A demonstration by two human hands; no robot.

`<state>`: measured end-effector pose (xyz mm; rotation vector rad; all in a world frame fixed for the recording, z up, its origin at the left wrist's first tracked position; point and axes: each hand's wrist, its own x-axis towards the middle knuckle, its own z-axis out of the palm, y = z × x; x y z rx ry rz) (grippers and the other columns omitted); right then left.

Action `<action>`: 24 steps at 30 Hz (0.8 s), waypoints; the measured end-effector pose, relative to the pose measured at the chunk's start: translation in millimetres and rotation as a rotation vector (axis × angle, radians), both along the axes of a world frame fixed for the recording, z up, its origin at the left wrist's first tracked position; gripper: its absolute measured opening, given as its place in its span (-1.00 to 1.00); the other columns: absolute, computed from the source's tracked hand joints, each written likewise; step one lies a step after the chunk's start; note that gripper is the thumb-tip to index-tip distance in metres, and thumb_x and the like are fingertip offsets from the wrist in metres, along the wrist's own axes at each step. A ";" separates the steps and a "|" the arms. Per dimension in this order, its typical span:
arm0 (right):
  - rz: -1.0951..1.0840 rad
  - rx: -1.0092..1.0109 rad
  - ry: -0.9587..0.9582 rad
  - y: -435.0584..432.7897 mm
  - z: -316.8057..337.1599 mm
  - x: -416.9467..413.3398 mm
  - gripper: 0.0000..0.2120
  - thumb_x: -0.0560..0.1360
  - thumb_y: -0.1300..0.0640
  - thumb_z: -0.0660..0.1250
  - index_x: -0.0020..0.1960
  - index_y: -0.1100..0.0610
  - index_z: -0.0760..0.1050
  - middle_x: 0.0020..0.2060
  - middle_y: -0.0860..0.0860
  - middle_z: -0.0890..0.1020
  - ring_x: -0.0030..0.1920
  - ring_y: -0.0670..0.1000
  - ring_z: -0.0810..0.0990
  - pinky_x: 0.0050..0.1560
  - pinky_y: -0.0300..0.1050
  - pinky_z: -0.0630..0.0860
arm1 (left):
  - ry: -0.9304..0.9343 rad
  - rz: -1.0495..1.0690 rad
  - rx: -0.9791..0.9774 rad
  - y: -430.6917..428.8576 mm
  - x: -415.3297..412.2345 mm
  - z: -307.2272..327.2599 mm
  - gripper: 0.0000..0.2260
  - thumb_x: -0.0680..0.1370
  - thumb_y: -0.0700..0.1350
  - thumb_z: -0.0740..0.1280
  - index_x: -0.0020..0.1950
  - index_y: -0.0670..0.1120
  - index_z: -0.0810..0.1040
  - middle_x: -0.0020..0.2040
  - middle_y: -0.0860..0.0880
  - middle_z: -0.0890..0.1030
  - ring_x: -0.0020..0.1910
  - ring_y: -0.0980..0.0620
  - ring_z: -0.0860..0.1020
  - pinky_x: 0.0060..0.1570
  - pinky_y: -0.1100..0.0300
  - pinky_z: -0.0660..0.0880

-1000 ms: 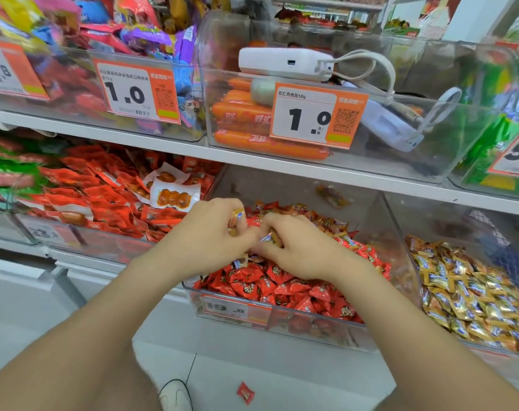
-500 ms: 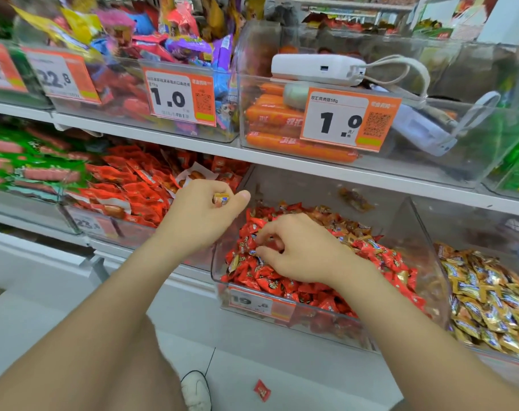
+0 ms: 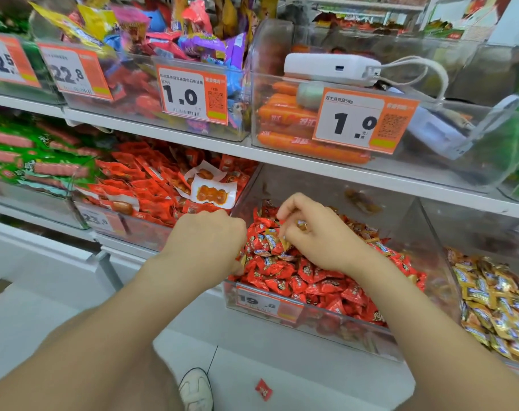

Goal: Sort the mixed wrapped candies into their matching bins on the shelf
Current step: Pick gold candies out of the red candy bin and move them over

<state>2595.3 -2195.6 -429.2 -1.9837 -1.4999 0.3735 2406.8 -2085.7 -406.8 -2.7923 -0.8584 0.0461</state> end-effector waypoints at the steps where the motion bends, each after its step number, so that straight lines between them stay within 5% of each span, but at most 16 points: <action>1: -0.018 0.003 -0.016 1.7 -0.1 -0.6 -0.79 0.61 0.20 0.21 0.06 -0.10 0.50 -0.28 0.03 0.70 -0.41 0.00 0.57 -0.32 -0.12 0.46 | -0.008 0.018 0.001 -2.0 0.9 -2.3 -0.59 0.51 0.33 0.43 0.19 0.07 0.60 -0.04 -0.02 0.55 -0.06 -0.11 0.56 -0.16 0.08 0.41; 4: -0.040 -0.038 -0.115 5.6 -3.5 -3.7 -0.76 0.57 0.16 0.22 0.03 -0.08 0.63 -0.48 -0.10 0.60 -0.46 -0.10 0.54 -0.30 -0.10 0.57 | -0.053 0.057 -0.013 -6.7 2.8 -9.3 -0.57 0.56 0.33 0.37 0.25 0.05 0.59 0.06 -0.06 0.60 0.05 -0.15 0.62 -0.11 0.05 0.43; 9: 0.091 -0.160 -0.401 14.3 -11.2 -18.2 -0.74 0.59 -0.18 0.35 0.24 -0.20 0.65 -0.35 -0.26 0.49 -0.16 -0.09 0.50 -0.04 -0.04 0.59 | -0.121 0.098 -0.045 -6.5 0.1 -17.5 -0.71 0.55 0.27 0.41 0.07 0.08 0.63 -0.14 -0.02 0.53 -0.13 -0.14 0.57 -0.18 0.07 0.42; 12: 0.115 -0.156 -0.444 19.4 -14.9 -19.9 -0.76 0.58 -0.21 0.35 0.19 -0.23 0.67 -0.06 -0.20 0.71 0.04 -0.04 0.65 -0.02 -0.02 0.62 | -0.147 0.088 -0.050 -4.4 -2.2 -21.7 -0.77 0.56 0.20 0.43 -0.11 0.07 0.56 -0.22 0.02 0.51 -0.20 -0.12 0.55 -0.21 0.08 0.48; 16: 0.054 -0.176 -0.454 19.4 -14.6 -17.0 -0.84 0.59 -0.11 0.38 0.11 -0.19 0.71 -0.28 -0.11 0.67 -0.28 -0.13 0.54 -0.19 -0.11 0.45 | -0.316 0.109 -0.271 2.3 -9.4 -23.1 -0.93 0.54 0.13 0.44 -0.02 0.22 0.71 -0.09 0.10 0.68 -0.09 -0.04 0.65 -0.19 0.12 0.55; 20: 0.076 -0.197 -0.431 15.3 -13.0 -14.6 -0.76 0.59 -0.22 0.38 0.19 -0.20 0.67 -0.10 -0.14 0.71 -0.07 -0.05 0.64 -0.10 -0.02 0.57 | -0.488 0.111 -0.368 -0.4 -12.0 -19.9 -0.87 0.45 0.12 0.39 -0.25 0.13 0.63 -0.49 0.08 0.45 -0.42 0.08 0.47 -0.39 0.20 0.34; 24: 0.033 -0.208 -0.474 18.4 -12.1 -18.8 -0.85 0.56 -0.13 0.42 0.04 -0.15 0.72 -0.30 -0.19 0.58 -0.20 -0.10 0.54 -0.20 -0.09 0.42 | -0.650 0.062 -0.349 2.6 -4.6 -18.4 -0.76 0.48 0.07 0.31 -0.35 0.01 0.49 -0.56 0.00 0.41 -0.50 0.02 0.42 -0.44 0.19 0.25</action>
